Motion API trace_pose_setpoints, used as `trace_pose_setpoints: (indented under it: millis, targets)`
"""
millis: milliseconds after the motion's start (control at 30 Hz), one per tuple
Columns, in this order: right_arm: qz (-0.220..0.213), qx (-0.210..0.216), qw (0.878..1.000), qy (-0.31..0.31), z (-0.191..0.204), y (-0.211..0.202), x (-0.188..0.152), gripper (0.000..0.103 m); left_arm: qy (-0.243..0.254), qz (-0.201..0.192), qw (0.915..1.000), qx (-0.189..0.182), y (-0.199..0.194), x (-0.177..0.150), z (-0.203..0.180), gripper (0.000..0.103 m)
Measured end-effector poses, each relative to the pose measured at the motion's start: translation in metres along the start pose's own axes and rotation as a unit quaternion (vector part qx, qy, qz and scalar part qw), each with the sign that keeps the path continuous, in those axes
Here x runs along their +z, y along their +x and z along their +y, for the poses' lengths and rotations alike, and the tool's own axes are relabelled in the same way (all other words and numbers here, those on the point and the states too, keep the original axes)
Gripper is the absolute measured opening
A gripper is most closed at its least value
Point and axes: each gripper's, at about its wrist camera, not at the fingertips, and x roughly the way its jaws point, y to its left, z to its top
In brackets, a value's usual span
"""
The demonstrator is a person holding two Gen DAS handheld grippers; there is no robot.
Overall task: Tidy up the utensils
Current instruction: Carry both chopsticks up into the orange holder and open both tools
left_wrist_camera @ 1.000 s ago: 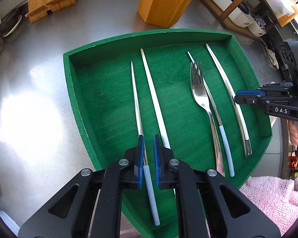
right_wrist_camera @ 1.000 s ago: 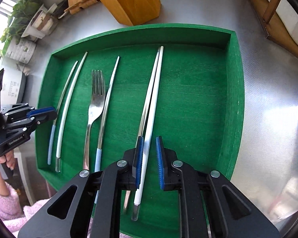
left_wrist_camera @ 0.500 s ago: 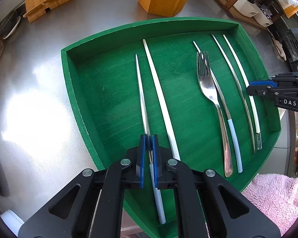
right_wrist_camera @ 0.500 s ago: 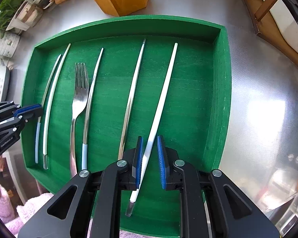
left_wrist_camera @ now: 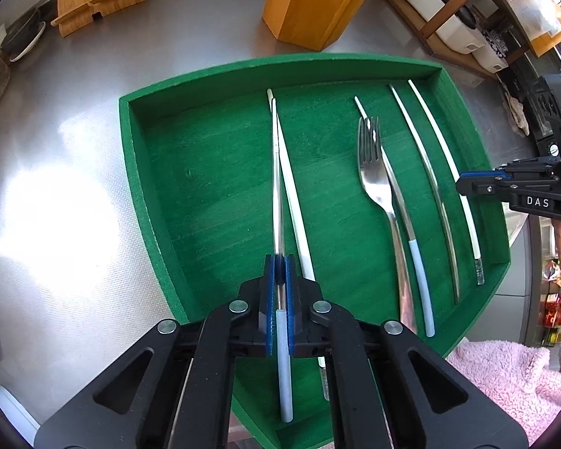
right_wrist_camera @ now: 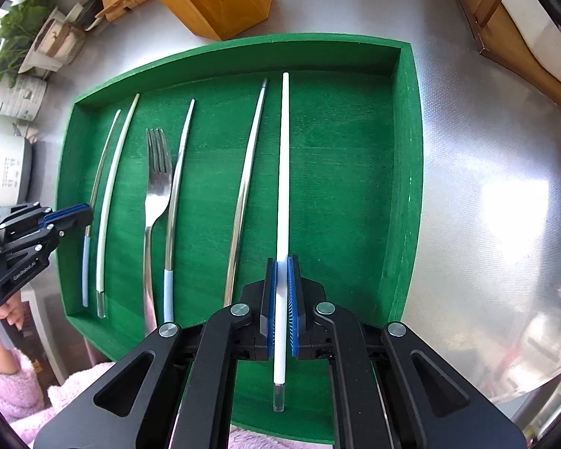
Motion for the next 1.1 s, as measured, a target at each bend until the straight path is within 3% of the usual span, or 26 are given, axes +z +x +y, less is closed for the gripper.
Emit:
trace_pose_setpoints:
  millis: [167,300,500,733,900,1100]
  targets:
    - [-0.052,0.039,0.998,-0.009,-0.009,-0.028,-0.009,0.006,0.001,-0.071,0.9972,-0.024,-0.034,0.002,0.000,0.004]
    - [-0.126,0.070,0.989,-0.025,-0.010,-0.046,-0.018,0.006,-0.007,-0.156,0.9862,-0.056,-0.058,0.002,-0.002,0.004]
    - [-0.252,0.080,0.963,-0.056,0.001,-0.069,-0.030,0.006,-0.026,-0.273,0.9584,-0.081,-0.080,0.005,-0.001,0.004]
    - [-0.383,0.089,0.916,-0.076,0.010,-0.112,-0.018,0.006,-0.027,-0.375,0.9227,-0.084,-0.102,0.019,-0.010,0.004]
    - [-0.438,0.100,0.891,-0.068,0.018,-0.134,0.010,0.006,-0.038,-0.432,0.8967,-0.086,-0.117,0.047,-0.014,0.004]
    - [-0.483,0.104,0.867,-0.066,0.020,-0.151,0.052,0.006,-0.037,-0.478,0.8752,-0.067,-0.124,0.091,-0.022,0.004]
